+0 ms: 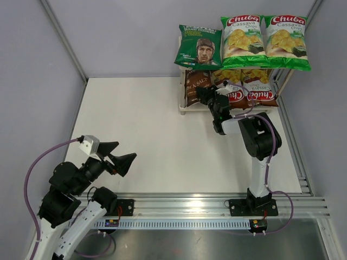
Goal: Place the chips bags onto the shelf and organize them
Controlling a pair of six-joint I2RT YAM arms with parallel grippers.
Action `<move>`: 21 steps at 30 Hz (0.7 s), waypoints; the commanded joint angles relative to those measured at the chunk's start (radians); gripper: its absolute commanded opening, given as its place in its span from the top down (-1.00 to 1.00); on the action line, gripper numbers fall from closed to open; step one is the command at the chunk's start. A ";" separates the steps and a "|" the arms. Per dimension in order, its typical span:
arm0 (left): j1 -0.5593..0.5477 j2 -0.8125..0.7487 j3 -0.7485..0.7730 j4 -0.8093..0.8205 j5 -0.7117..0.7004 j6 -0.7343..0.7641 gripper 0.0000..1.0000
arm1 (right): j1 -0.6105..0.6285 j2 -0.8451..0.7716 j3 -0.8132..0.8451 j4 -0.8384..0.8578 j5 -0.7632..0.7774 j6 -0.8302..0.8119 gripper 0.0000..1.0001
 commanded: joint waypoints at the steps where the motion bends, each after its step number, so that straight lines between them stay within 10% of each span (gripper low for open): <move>1: 0.001 -0.003 -0.004 0.059 0.035 0.017 -0.98 | 0.010 0.021 0.059 0.089 -0.016 0.046 0.42; 13: 0.001 -0.003 -0.001 0.055 0.033 0.017 -0.98 | 0.022 -0.085 0.015 -0.175 -0.015 0.175 0.11; 21: 0.001 -0.006 -0.002 0.053 0.030 0.017 -0.98 | 0.022 -0.148 0.133 -0.601 -0.050 0.202 -0.45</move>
